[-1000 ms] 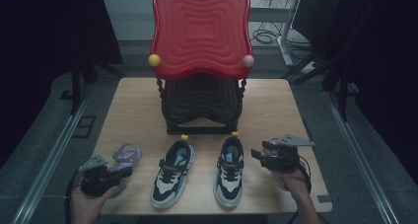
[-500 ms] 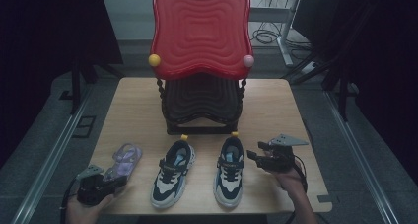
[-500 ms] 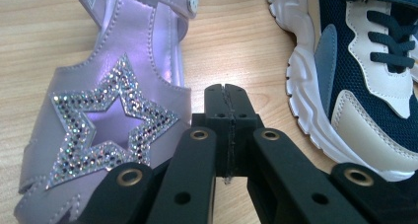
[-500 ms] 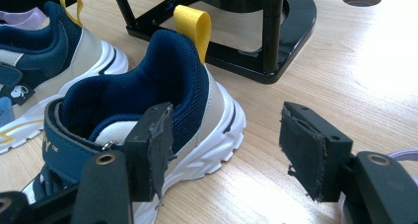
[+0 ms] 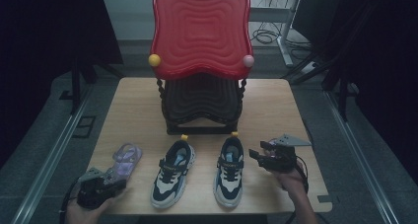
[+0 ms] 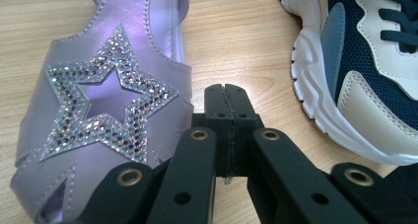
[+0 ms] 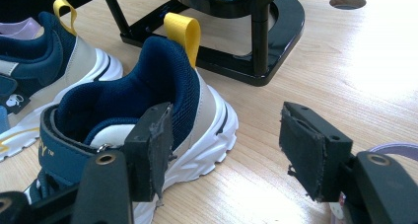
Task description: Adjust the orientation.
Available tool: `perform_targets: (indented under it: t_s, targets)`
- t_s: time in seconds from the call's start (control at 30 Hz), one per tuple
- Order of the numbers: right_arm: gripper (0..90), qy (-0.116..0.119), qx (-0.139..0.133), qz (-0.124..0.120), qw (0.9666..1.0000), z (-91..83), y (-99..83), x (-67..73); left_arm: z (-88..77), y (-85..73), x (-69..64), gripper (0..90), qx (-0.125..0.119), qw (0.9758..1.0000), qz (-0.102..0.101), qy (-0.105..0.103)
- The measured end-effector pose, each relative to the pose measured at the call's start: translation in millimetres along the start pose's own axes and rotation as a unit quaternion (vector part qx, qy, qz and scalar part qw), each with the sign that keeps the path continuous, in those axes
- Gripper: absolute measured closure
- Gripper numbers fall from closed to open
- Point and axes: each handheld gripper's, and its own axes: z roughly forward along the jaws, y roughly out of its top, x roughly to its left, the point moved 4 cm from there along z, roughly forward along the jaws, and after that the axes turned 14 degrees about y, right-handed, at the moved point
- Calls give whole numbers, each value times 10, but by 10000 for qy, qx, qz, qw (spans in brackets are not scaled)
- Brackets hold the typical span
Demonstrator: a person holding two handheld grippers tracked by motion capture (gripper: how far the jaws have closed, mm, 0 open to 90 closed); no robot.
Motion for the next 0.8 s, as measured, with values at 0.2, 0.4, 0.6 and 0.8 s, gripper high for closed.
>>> perform_targets:
  t_s: [0.2,0.4,0.6,0.8]
  targets:
    - [380,-3,23,0,10000,9,-10,-1,10,-40,30,900,86,9999,-30,101]
    - [380,-16,19,-6,10000,5,-12,-10,3,-54,55,900,95,9999,-61,102]
    - [380,-34,20,6,10000,-2,-16,-14,-40,-80,134,900,130,9996,-100,223]
    - [380,-34,28,10,10000,-5,-17,-11,-77,-97,210,900,124,9995,-169,235]
